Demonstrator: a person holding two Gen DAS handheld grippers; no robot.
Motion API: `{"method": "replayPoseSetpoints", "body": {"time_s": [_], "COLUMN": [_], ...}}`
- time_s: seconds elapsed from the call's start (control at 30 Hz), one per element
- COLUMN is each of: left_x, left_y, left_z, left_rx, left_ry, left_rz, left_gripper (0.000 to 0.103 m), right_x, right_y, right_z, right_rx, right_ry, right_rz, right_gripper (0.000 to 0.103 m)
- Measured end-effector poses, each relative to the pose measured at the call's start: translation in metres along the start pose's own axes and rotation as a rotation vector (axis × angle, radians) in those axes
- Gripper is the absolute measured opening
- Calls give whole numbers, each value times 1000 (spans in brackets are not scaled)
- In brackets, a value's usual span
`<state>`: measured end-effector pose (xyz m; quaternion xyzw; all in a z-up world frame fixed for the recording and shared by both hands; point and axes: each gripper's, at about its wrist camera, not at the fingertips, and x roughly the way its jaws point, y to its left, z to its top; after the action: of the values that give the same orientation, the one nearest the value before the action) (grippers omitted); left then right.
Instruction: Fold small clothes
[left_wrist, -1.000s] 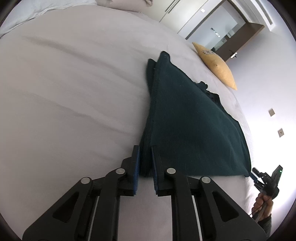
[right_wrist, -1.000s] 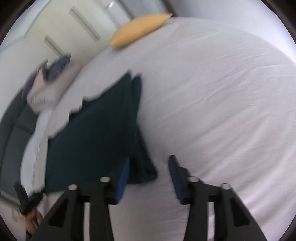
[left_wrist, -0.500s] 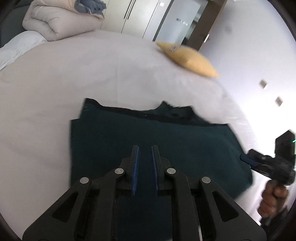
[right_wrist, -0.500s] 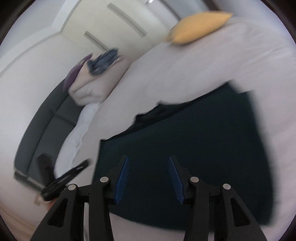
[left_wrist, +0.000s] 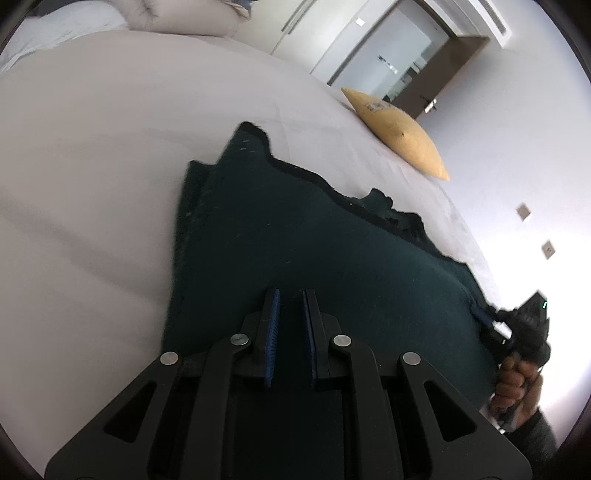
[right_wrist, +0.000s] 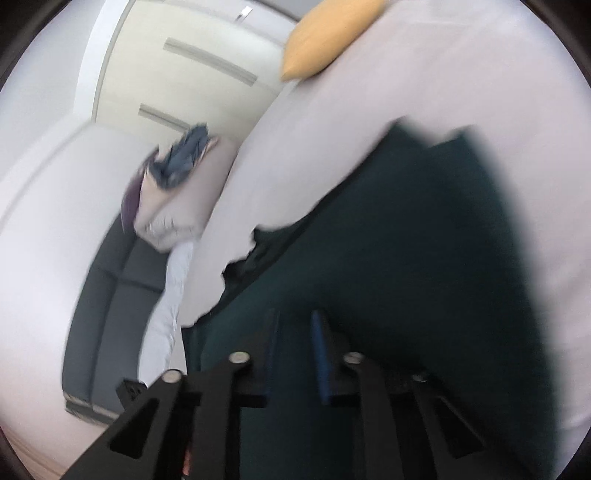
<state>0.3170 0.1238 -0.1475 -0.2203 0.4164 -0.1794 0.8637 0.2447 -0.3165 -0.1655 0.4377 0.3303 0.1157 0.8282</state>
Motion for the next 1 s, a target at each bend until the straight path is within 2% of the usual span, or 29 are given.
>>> {"method": "replayPoseSetpoints", "body": {"time_s": [0.03, 0.1, 0.13, 0.17, 0.2, 0.23, 0.27, 0.3, 0.33, 0.37, 0.43, 0.6, 0.73, 0.87, 1.0], "left_x": [-4, -21, -28, -41, -51, -62, -74, -85, -94, -104, -114, -76, -55, -42, -29], "left_y": [3, 11, 13, 18, 22, 26, 32, 38, 42, 46, 52, 63, 75, 87, 93], "left_z": [-2, -6, -7, -10, -13, -15, -18, -21, -23, -29, -34, -24, -3, 14, 23], "left_rx": [-19, -68, -89, -118, -140, -169, -204, -237, -264, -301, -327, -321, -324, -388, -425], "left_ry": [-8, -29, -38, -55, -70, -86, -105, -119, -131, -158, -195, -1, 102, 158, 180], "left_rz": [-4, 14, 26, 45, 56, 67, 71, 60, 48, 44, 3, -58, -119, -212, -260], "left_gripper": [13, 13, 13, 13, 13, 15, 25, 49, 69, 94, 95, 95, 95, 94, 94], "right_x": [-13, -38, -53, -68, -75, -85, -90, -92, -89, -81, -60, -13, 7, 27, 41], "right_y": [-6, -18, -23, -25, -25, -19, -11, -6, 4, 15, 37, 76, 96, 105, 116], "right_z": [1, 3, 2, -1, -1, -6, -12, -15, -19, -23, -30, -45, -61, -67, -72], "right_rx": [8, 41, 71, 93, 98, 93, 81, 74, 61, 42, -4, -47, -91, -87, -89], "right_ry": [-31, -90, -129, -166, -183, -206, -215, -212, -194, -163, -105, 34, 107, 163, 195], "right_rz": [-28, -60, -105, -108, -101, -100, -99, -90, -62, -39, -28, 34, 55, 82, 104], "right_gripper": [11, 13, 25, 36, 43, 57, 67, 69, 71, 71, 71, 71, 70, 66, 66]}}
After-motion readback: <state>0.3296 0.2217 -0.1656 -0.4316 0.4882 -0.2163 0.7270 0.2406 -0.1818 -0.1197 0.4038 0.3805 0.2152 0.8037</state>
